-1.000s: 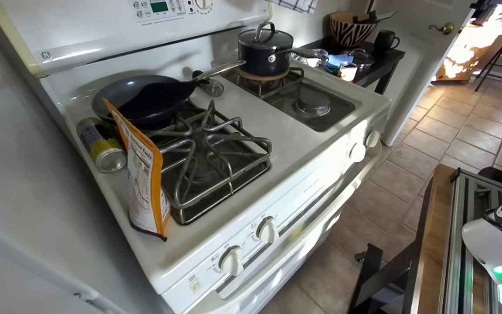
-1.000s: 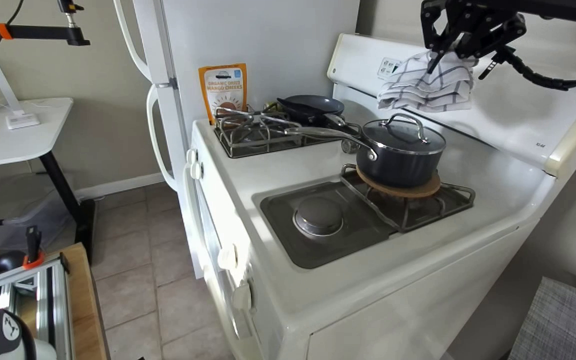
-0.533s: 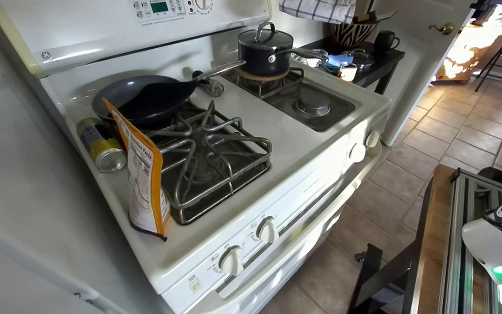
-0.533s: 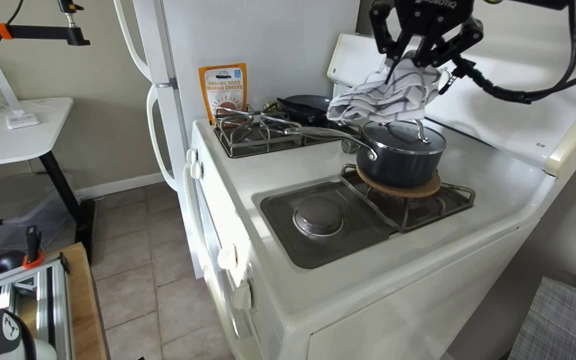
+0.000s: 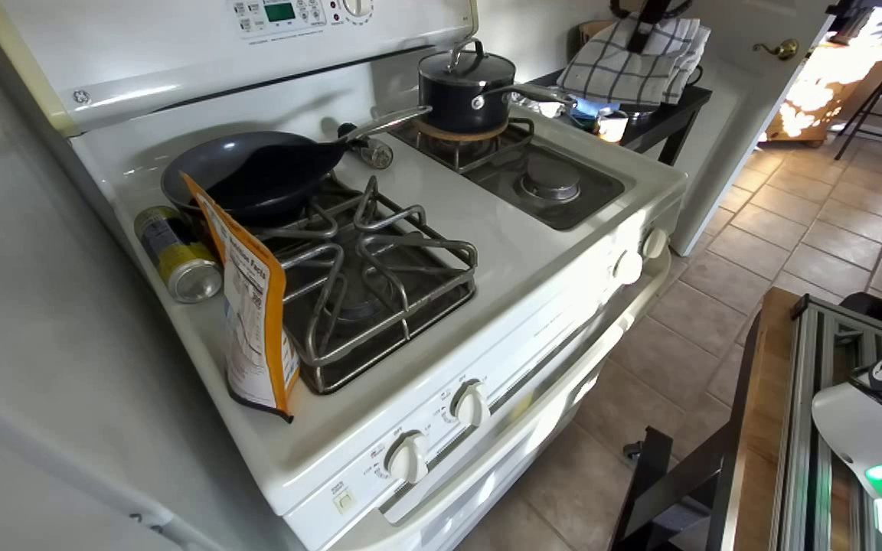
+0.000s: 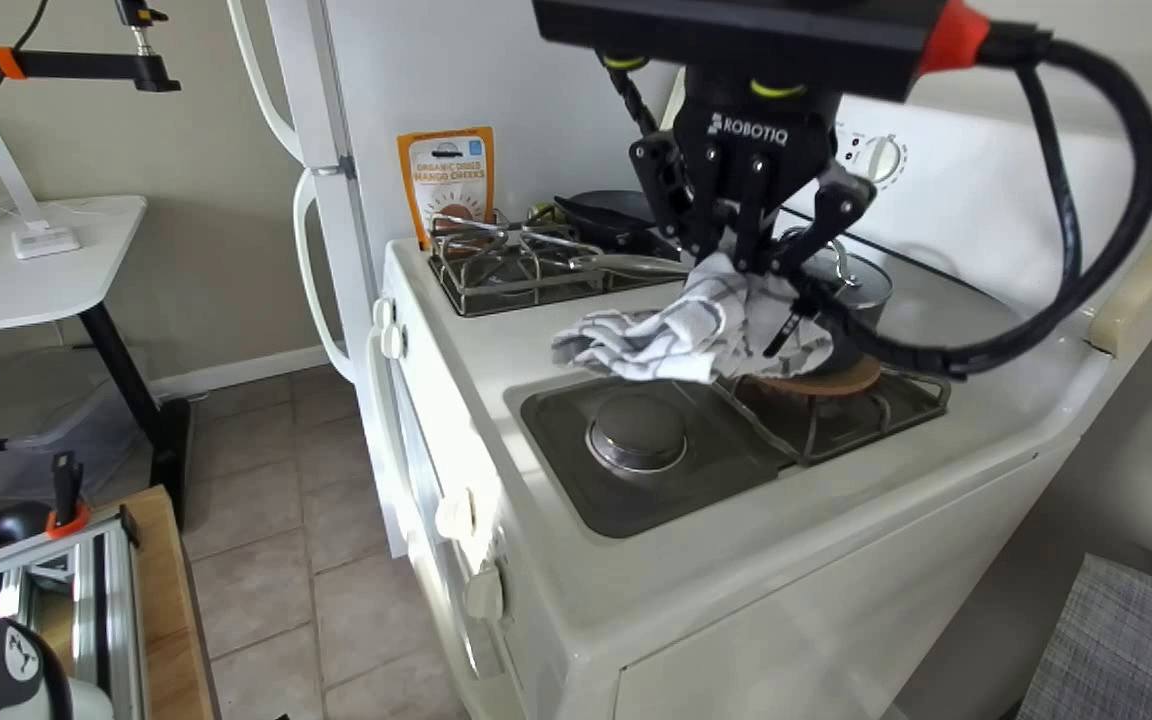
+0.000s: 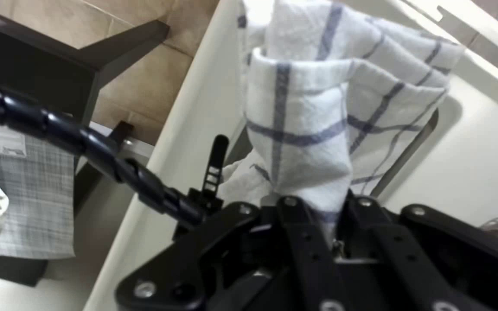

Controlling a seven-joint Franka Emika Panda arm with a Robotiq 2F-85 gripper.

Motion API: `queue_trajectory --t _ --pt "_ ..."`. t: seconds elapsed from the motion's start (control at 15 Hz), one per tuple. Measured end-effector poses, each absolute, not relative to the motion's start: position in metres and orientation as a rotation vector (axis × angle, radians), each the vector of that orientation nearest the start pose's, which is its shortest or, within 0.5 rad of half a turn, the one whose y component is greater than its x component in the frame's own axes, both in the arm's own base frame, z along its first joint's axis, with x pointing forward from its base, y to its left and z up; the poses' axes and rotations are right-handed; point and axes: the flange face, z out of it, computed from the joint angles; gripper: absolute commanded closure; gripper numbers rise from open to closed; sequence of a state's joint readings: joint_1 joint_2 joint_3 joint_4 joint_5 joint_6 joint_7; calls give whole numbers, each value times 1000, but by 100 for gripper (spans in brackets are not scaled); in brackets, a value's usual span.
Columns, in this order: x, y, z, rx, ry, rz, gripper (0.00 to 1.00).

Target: Pick up the white striped tea towel and wipe around the bottom right burner, put the tea towel on the middle white surface of the stove

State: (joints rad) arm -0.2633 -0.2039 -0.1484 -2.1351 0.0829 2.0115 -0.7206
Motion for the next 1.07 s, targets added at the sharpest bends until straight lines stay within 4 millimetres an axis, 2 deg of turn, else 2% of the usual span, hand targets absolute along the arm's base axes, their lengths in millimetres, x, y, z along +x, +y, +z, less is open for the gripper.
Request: queue_trajectory --t 0.07,0.13,0.2,0.33,0.53,0.73,1.07 --pt "455 -202 491 -3068 -347 -187 86" --pt "451 -202 482 -3053 -290 -185 86" --pt "448 -201 475 -3036 -266 -179 96" --pt "447 -200 471 -3028 -255 -172 96" --pt "450 -202 471 -3115 -189 -124 96" --pt "455 -202 467 -3216 -26 -87 96" --pt "466 -185 455 -3252 177 -41 96"
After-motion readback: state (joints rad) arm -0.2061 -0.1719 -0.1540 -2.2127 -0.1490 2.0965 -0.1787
